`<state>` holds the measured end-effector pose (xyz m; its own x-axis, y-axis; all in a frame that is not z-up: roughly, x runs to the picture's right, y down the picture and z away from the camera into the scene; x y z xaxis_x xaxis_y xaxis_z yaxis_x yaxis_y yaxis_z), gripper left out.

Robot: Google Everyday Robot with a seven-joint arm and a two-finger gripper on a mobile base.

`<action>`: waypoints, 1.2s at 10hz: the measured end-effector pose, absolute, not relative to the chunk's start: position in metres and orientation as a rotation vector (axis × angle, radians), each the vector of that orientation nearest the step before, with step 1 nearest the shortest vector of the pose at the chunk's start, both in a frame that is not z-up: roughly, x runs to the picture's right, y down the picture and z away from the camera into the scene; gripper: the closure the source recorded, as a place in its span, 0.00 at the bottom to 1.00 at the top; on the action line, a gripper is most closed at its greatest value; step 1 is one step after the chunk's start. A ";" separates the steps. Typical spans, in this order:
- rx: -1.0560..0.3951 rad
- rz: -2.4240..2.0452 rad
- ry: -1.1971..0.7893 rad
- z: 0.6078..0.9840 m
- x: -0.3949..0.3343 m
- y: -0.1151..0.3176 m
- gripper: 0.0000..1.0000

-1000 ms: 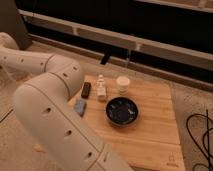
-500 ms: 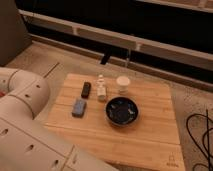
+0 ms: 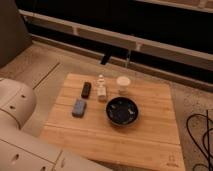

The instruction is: Drag the pepper across the table

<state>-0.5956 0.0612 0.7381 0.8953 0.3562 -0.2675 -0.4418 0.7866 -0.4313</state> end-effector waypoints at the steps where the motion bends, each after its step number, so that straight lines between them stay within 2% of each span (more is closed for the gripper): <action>1: -0.507 0.433 0.176 0.738 -0.595 0.061 0.66; 5: -0.508 0.433 0.176 0.739 -0.595 0.061 0.23; 6: -0.508 0.433 0.176 0.739 -0.595 0.061 0.20; 12: -0.508 0.432 0.176 0.738 -0.596 0.062 0.20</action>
